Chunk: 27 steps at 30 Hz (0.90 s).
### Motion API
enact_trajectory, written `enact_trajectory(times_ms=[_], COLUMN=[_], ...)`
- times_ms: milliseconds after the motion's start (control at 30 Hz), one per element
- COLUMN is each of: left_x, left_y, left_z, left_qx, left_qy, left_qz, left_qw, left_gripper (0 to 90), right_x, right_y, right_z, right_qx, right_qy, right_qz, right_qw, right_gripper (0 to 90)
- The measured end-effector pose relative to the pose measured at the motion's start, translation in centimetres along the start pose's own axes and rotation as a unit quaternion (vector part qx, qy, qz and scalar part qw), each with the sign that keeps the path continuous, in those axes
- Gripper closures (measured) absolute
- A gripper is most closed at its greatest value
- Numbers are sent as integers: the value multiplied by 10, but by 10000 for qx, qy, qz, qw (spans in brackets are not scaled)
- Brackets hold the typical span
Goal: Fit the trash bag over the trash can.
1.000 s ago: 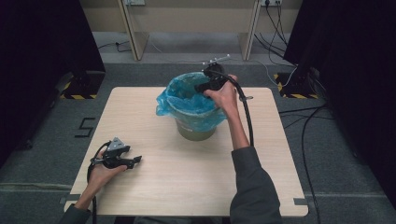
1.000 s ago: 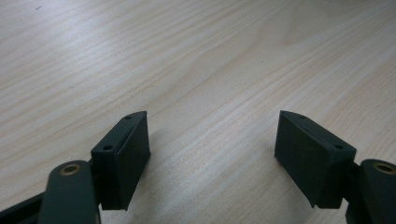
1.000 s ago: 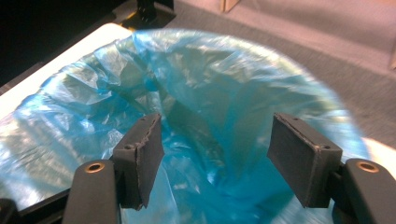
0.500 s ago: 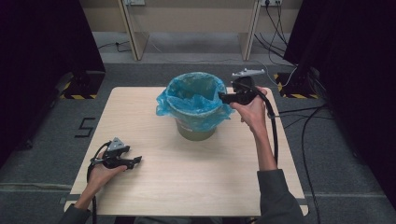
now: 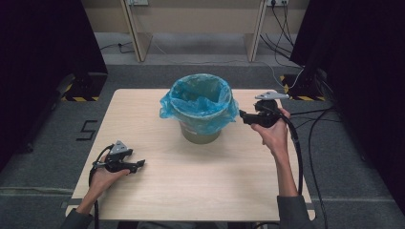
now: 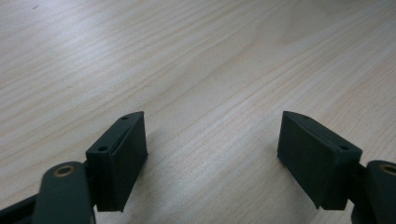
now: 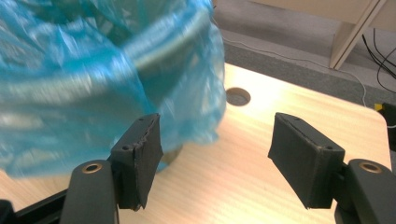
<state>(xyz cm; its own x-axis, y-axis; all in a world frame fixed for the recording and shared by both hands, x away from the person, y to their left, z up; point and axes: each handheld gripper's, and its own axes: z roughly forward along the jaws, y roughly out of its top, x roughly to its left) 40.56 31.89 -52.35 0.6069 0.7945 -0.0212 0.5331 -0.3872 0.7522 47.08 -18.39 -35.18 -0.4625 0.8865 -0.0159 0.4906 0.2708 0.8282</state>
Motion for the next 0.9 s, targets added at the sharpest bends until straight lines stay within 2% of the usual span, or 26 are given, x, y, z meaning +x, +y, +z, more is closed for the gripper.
enact_trajectory(times_ms=[233, 367, 500, 667, 800, 867, 900], left_x=[0, 0, 0, 0, 0, 0, 0], left_y=[0, 0, 0, -1, -1, -1, -1], left_z=[0, 0, -1, -1, -1, -1, -1], left_qx=[12, 11, 14, 18, 26, 17, 18], left_qy=[1, -6, -14, -20, -20, -19, -20], left_qz=[14, 5, 34, 13, 22, 14, 16], left_qw=[10000, 10000, 10000, 10000, 10000, 10000, 10000], left_gripper=[232, 231, 226, 225, 225, 225, 224], right_x=[-6, -6, -2, 4, 12, 13, 17], right_y=[-29, -33, -46, -75, -100, -105, -123], right_z=[1, -1, -1, 0, 1, 1, 3], right_qx=[69, 47, 68, 170, 165, 169, 217], right_qy=[-57, -101, -163, -221, -140, -128, -147], right_qz=[155, 135, 92, 188, 251, 267, 303], right_qw=[9998, 9998, 9998, 9994, 9995, 9994, 9992], right_gripper=[333, 325, 314, 263, 260, 260, 260])
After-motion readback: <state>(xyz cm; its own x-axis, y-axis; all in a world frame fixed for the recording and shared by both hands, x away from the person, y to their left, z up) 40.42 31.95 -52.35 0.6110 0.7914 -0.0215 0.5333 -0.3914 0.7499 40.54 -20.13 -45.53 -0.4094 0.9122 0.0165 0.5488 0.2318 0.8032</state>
